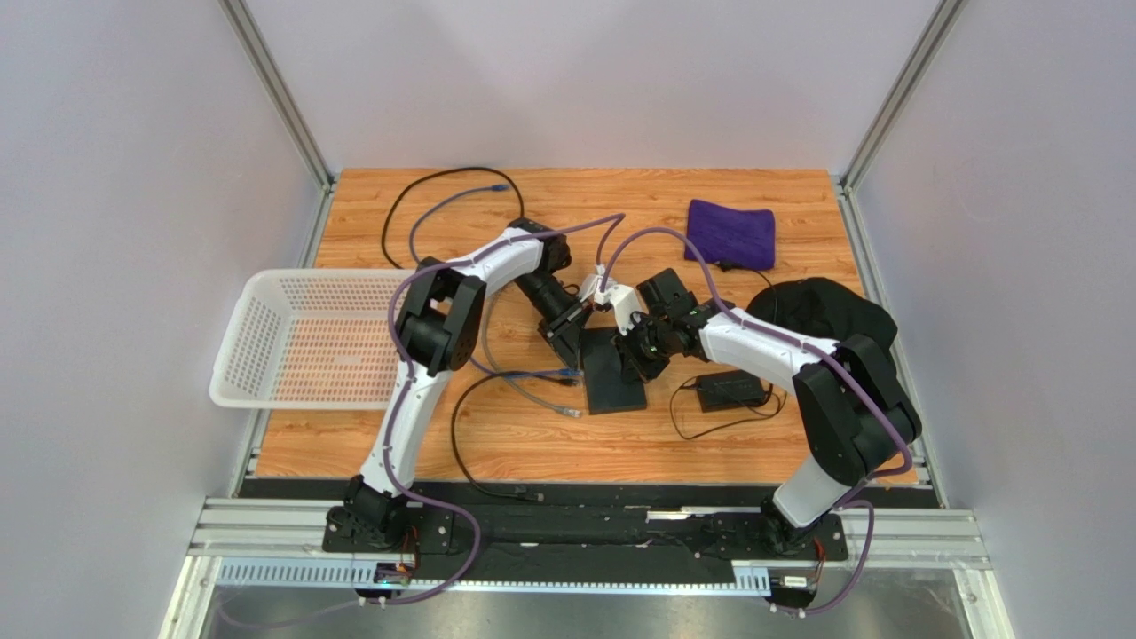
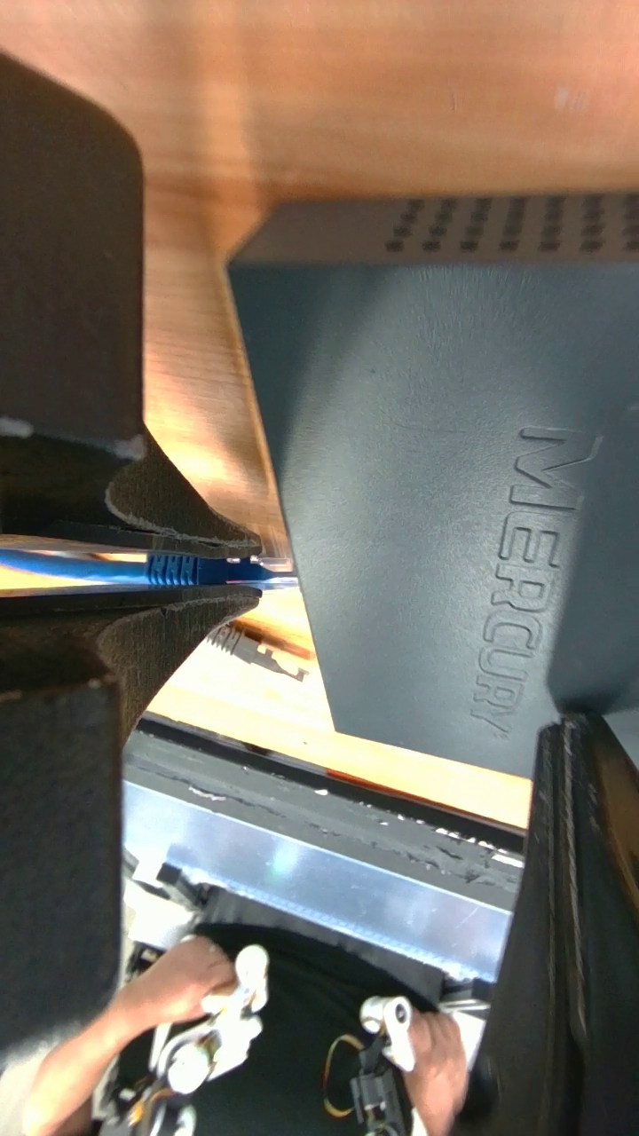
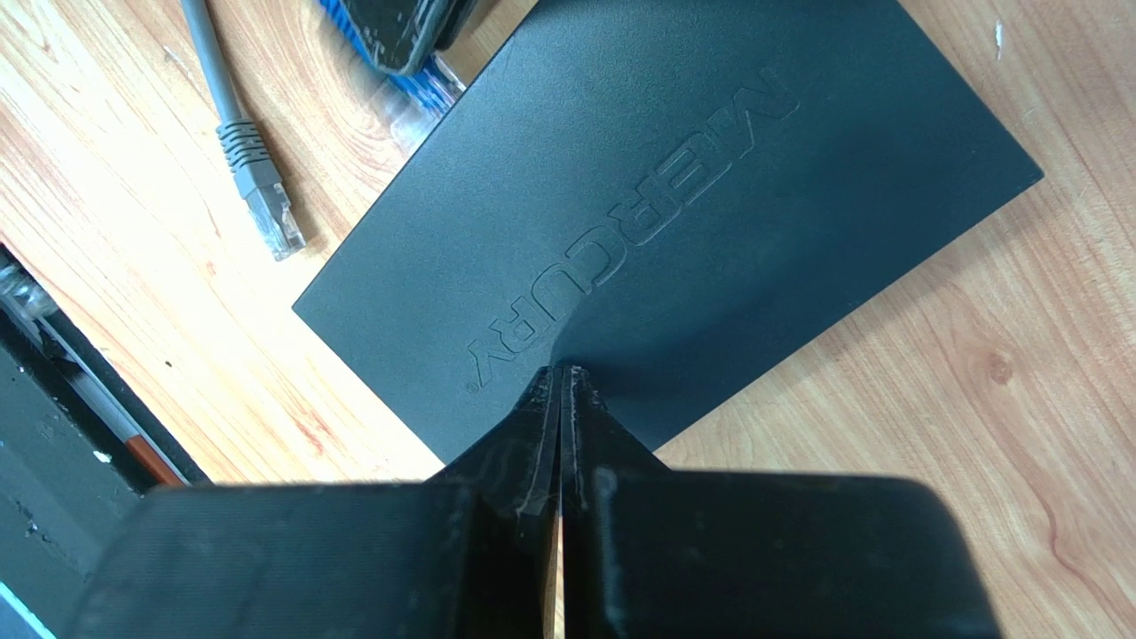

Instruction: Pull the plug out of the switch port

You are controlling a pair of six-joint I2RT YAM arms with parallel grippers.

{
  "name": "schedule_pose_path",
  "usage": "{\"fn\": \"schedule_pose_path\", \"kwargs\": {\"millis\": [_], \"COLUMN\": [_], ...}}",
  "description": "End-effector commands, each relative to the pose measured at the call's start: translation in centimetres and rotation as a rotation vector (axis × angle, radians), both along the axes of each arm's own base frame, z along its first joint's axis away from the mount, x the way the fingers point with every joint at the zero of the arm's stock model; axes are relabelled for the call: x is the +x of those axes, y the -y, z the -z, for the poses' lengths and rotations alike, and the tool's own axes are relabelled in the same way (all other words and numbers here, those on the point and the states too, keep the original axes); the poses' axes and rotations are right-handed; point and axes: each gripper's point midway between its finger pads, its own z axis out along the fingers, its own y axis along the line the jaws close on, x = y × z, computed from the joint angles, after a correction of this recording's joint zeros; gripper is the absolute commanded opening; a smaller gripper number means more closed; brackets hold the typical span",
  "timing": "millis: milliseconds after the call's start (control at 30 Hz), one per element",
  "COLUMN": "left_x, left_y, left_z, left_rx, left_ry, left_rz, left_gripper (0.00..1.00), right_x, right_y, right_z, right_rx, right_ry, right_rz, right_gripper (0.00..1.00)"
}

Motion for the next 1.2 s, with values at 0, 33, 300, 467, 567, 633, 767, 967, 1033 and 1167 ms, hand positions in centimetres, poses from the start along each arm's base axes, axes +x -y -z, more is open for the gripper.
{"fn": "schedule_pose_path", "kwargs": {"millis": [0,33,300,467,567,633,767,967,1033,1167], "left_x": [2.1,2.5,2.4,1.6,2.0,2.7,5.6,8.3,8.3,9.9], "left_y": [1.4,1.2,1.7,2.2,2.1,1.9,1.3,-0.7,-1.2,-2.3], "left_z": [-6.8,-7.5,-12.8,-16.2,-18.6,-20.0,-25.3,-35.5,-38.5,-42.7], "left_rx": [-0.129,-0.138,-0.281,-0.368,-0.386,-0.388,-0.447,-0.662,-0.728,-0.839], "left_ry": [0.11,0.129,0.064,0.052,0.134,0.195,0.383,0.497,0.491,0.389], "left_rz": [-0.052,-0.064,-0.109,-0.125,-0.121,-0.135,-0.194,-0.328,-0.346,-0.385], "left_gripper": [0.0,0.0,0.0,0.0,0.0,0.0,0.0,0.0,0.0,0.0], "right_x": [-0.8,-0.7,-0.7,-0.7,-0.6,-0.6,-0.3,0.2,0.3,0.6], "right_y": [1.4,1.4,1.4,1.4,1.3,1.3,1.2,0.9,0.8,0.8], "right_z": [2.3,2.3,2.3,2.3,2.4,2.4,2.3,2.2,2.0,1.9], "right_rx": [-0.084,-0.084,-0.078,-0.074,-0.075,-0.073,-0.073,-0.076,-0.076,-0.081], "right_ry": [-0.039,-0.037,-0.028,-0.028,-0.029,-0.03,-0.028,-0.019,-0.015,0.002], "right_rz": [-0.001,0.0,0.0,0.0,0.0,-0.001,0.0,-0.006,-0.008,-0.014], "right_gripper": [0.0,0.0,0.0,0.0,0.0,0.0,0.0,0.0,0.0,0.0]}}
